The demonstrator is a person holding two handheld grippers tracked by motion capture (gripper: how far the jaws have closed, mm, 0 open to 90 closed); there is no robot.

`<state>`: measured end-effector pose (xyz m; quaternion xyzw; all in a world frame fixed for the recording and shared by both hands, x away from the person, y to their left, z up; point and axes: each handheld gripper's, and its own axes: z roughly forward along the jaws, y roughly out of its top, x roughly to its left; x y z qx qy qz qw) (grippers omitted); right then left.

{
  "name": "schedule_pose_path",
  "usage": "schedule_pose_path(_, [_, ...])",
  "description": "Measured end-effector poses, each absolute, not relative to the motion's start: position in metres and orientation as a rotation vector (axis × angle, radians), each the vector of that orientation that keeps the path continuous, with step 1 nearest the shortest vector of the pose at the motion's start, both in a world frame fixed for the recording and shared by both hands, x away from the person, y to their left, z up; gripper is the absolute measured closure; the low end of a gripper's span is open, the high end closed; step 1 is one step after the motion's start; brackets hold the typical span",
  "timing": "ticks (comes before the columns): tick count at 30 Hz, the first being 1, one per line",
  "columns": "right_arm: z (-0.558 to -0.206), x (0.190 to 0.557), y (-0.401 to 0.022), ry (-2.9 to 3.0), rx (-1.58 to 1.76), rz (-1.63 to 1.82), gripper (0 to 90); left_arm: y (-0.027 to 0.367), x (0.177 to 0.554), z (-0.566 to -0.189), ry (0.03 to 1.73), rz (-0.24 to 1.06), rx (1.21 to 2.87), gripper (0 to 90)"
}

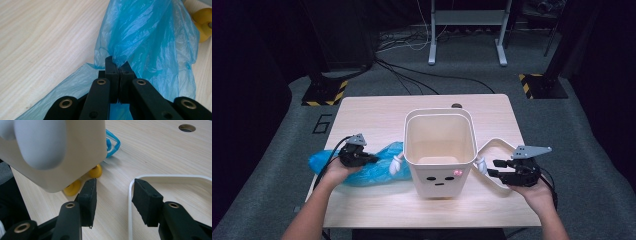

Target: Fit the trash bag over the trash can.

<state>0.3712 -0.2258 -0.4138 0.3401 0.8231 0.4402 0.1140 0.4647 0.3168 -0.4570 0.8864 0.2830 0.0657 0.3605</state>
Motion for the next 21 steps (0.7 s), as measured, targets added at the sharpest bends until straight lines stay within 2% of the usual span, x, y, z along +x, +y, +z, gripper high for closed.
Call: schedule_pose_path(21, [-0.388,0.367,-0.224,2.438,0.941,1.316,51.8,0.329,0.461,-0.421,0.754,0.163,2.249,88.1])
